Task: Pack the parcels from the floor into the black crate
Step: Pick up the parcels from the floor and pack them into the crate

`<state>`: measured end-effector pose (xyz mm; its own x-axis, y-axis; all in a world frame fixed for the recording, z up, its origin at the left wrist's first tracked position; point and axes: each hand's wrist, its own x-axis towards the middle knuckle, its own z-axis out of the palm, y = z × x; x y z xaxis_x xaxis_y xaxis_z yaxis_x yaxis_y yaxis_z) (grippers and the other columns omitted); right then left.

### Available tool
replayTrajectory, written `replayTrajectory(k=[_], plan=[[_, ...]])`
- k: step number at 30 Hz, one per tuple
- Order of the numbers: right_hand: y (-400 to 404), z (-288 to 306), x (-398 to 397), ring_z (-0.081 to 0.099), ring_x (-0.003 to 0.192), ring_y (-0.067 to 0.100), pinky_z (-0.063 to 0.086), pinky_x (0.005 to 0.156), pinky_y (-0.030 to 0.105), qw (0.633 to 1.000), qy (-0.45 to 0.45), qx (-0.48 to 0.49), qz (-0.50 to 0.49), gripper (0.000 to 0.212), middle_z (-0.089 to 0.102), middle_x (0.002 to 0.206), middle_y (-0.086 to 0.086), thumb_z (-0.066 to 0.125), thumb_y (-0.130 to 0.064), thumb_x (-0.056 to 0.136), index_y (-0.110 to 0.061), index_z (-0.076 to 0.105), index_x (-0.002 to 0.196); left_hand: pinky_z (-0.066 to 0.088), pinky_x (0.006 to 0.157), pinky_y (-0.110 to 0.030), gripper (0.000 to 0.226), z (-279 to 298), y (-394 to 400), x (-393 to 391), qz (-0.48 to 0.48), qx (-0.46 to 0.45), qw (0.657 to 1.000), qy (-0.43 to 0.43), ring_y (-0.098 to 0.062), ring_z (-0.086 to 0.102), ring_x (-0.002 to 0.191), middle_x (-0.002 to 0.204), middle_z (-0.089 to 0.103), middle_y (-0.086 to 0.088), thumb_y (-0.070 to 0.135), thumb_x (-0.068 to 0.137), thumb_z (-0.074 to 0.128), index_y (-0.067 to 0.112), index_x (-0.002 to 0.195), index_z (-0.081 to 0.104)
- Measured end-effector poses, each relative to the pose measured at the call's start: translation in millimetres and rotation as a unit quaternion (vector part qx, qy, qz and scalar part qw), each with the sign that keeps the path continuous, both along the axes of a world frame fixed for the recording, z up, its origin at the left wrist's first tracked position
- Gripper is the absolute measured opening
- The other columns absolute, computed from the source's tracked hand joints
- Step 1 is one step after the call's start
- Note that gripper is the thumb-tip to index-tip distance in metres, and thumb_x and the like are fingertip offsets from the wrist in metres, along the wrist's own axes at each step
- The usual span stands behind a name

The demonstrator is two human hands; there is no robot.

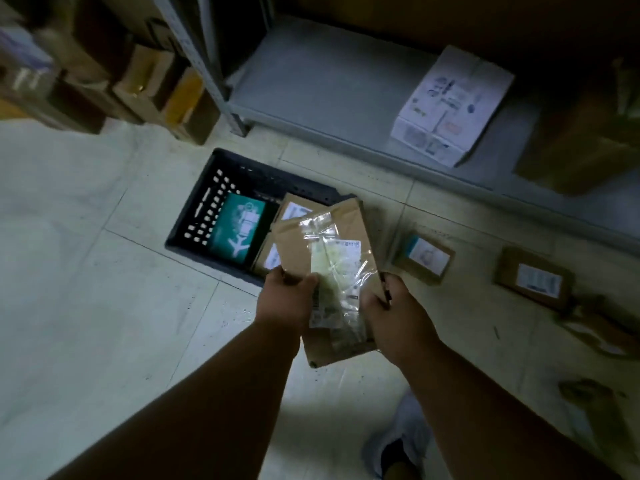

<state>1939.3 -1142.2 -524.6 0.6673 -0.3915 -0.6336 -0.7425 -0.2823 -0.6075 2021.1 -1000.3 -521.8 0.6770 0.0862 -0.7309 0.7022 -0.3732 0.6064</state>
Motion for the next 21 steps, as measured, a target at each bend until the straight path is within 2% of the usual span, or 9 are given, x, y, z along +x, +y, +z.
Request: replayTrajectory(k=[2, 3, 6, 9, 11, 13, 15, 18, 21], plan=[[38, -2, 23, 0.06, 0.078, 0.013, 0.044, 0.061, 0.025, 1.0, 0.016, 0.015, 0.003, 0.026, 0.061, 0.091, -0.002, 0.047, -0.038, 0.1, -0.024, 0.05, 0.121, 0.055, 0.086, -0.046, 0.035, -5, 40, 15, 0.002, 0.004, 1.0, 0.011, -0.021, 0.067, 0.092, 0.106, 0.07, 0.002, 0.035, 0.082, 0.066, 0.025, 0.116, 0.06], [58, -1, 34, 0.061, 0.081, 0.014, 0.045, 0.06, 0.025, 0.999, 0.024, 0.031, -0.01, 0.029, 0.062, 0.098, 0.001, 0.049, -0.039, 0.099, -0.024, 0.048, 0.124, 0.056, 0.085, -0.045, 0.036, -5, 61, 25, 0.001, -0.002, 1.0, 0.019, -0.02, 0.067, 0.092, 0.106, 0.069, 0.002, 0.035, 0.083, 0.066, 0.025, 0.118, 0.059], [121, 11, 70, 0.064, 0.095, 0.021, 0.055, 0.068, 0.031, 0.994, 0.034, 0.079, -0.067, 0.042, 0.062, 0.114, 0.002, 0.057, -0.046, 0.094, -0.027, 0.044, 0.129, 0.058, 0.081, -0.043, 0.037, 3, 127, 58, -0.006, -0.031, 0.999, 0.02, -0.02, 0.068, 0.091, 0.108, 0.069, 0.003, 0.029, 0.087, 0.067, 0.028, 0.123, 0.055], [175, 24, 101, 0.063, 0.093, 0.018, 0.059, 0.076, 0.039, 0.989, 0.038, 0.105, -0.098, 0.037, 0.059, 0.107, -0.006, 0.064, -0.045, 0.09, -0.033, 0.045, 0.119, 0.059, 0.078, -0.043, 0.042, 15, 179, 96, -0.033, -0.037, 0.999, -0.002, -0.022, 0.071, 0.089, 0.108, 0.07, 0.003, 0.024, 0.088, 0.067, 0.032, 0.126, 0.054], [200, 27, 121, 0.059, 0.086, 0.012, 0.058, 0.075, 0.036, 0.985, 0.032, 0.125, -0.118, 0.033, 0.055, 0.098, -0.011, 0.067, -0.042, 0.089, -0.037, 0.043, 0.111, 0.06, 0.072, -0.04, 0.04, 21, 203, 121, -0.049, -0.038, 0.998, -0.004, -0.021, 0.071, 0.086, 0.104, 0.07, 0.002, 0.022, 0.087, 0.068, 0.032, 0.123, 0.054], [213, 24, 141, 0.058, 0.084, 0.009, 0.056, 0.073, 0.033, 0.983, 0.016, 0.121, -0.139, 0.035, 0.054, 0.095, -0.014, 0.069, -0.042, 0.088, -0.039, 0.042, 0.11, 0.06, 0.075, -0.04, 0.04, 20, 215, 143, -0.087, -0.016, 0.996, -0.019, -0.02, 0.069, 0.086, 0.1, 0.069, 0.004, 0.024, 0.085, 0.07, 0.028, 0.121, 0.053], [217, 14, 155, 0.058, 0.092, 0.013, 0.053, 0.082, 0.034, 0.983, -0.002, 0.105, -0.153, 0.041, 0.056, 0.102, -0.012, 0.07, -0.046, 0.086, -0.039, 0.045, 0.117, 0.056, 0.072, -0.033, 0.043, 15, 218, 160, -0.146, 0.021, 0.988, -0.038, -0.016, 0.065, 0.086, 0.099, 0.065, 0.008, 0.023, 0.085, 0.068, 0.027, 0.123, 0.049], [216, -1, 174, 0.061, 0.107, 0.022, 0.052, 0.095, 0.044, 0.986, 0.001, 0.084, -0.143, 0.054, 0.061, 0.12, -0.003, 0.067, -0.056, 0.084, -0.037, 0.047, 0.13, 0.054, 0.083, -0.036, 0.052, 3, 212, 180, -0.232, 0.072, 0.968, -0.058, -0.021, 0.063, 0.094, 0.111, 0.066, 0.004, 0.023, 0.084, 0.067, 0.028, 0.131, 0.046], [206, -18, 191, 0.063, 0.108, 0.02, 0.052, 0.096, 0.041, 0.987, -0.02, 0.076, -0.142, 0.049, 0.064, 0.12, -0.003, 0.066, -0.049, 0.088, -0.03, 0.053, 0.132, 0.052, 0.084, -0.037, 0.053, -11, 200, 198, -0.293, 0.13, 0.944, -0.078, -0.023, 0.062, 0.103, 0.121, 0.062, 0.0, 0.025, 0.087, 0.064, 0.025, 0.135, 0.041]])
